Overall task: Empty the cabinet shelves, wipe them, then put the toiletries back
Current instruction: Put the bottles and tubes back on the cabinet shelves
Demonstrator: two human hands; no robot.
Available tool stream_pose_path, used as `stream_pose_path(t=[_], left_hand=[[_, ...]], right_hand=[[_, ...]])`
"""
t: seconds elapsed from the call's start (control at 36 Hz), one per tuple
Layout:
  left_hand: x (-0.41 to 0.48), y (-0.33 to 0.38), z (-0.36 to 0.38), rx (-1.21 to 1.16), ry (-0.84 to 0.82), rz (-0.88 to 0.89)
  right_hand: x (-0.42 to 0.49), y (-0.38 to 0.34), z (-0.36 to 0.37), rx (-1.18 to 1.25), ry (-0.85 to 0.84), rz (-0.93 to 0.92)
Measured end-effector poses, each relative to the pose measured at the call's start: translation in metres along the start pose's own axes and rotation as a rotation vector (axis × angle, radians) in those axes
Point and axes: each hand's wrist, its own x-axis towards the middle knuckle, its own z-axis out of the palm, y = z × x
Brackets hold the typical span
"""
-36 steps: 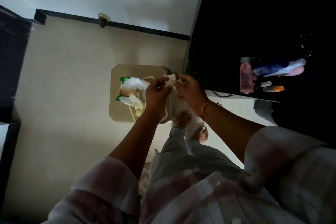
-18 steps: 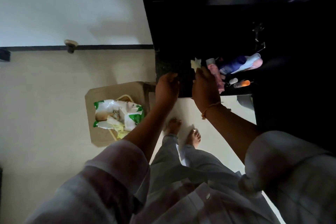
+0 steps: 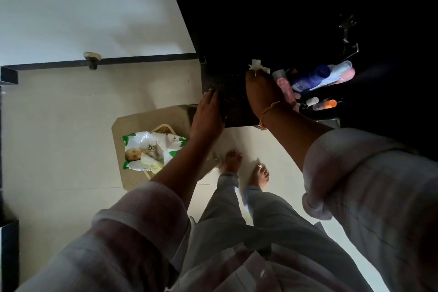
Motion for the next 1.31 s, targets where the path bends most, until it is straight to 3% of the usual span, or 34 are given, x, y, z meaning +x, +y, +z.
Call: stream_pose_path(t=[0.06, 0.22, 0.31, 0.42, 0.56, 0.69, 0.81, 0.89, 0.94, 1.08, 1.19, 1.31], left_hand=[[-0.001, -0.001, 0.000, 0.001, -0.005, 0.004], [-0.003, -0.006, -0.001, 0.003, 0.002, 0.026], [-0.004, -0.008, -0.002, -0.007, 0.000, 0.043], [-0.002, -0.007, -0.003, -0.026, -0.005, 0.043], [0.000, -0.007, -0.006, -0.049, -0.020, 0.060], [-0.001, -0.007, -0.008, -0.033, -0.051, 0.049], [-0.002, -0.007, -0.010, -0.030, -0.064, 0.033], [-0.002, -0.006, -0.013, -0.022, -0.073, 0.027], [-0.001, -0.006, -0.015, -0.022, -0.081, 0.027], [-0.001, -0.007, -0.017, -0.027, -0.082, 0.034], [-0.003, -0.010, -0.018, -0.036, -0.076, 0.060], [-0.004, -0.014, -0.019, -0.047, -0.046, 0.062]], right_hand=[[0.008, 0.002, 0.000, -0.025, 0.085, 0.051], [0.006, 0.005, -0.019, -0.178, -0.281, 0.086], [-0.010, 0.000, -0.003, -0.262, -0.202, 0.051], [-0.052, -0.009, 0.023, -0.183, -0.045, -0.098], [-0.088, -0.018, 0.031, -0.123, -0.119, -0.356], [-0.060, -0.002, 0.011, 0.078, 0.057, -0.225], [-0.015, 0.011, 0.002, -0.018, 0.048, -0.119], [0.014, 0.013, -0.013, 0.064, 0.140, -0.111], [0.020, 0.015, -0.021, 0.057, 0.149, -0.013], [-0.005, -0.002, -0.005, 0.168, -0.104, -0.228], [-0.064, -0.016, 0.016, 0.363, -0.021, -0.342], [-0.085, -0.008, 0.033, 0.309, 0.046, -0.451]])
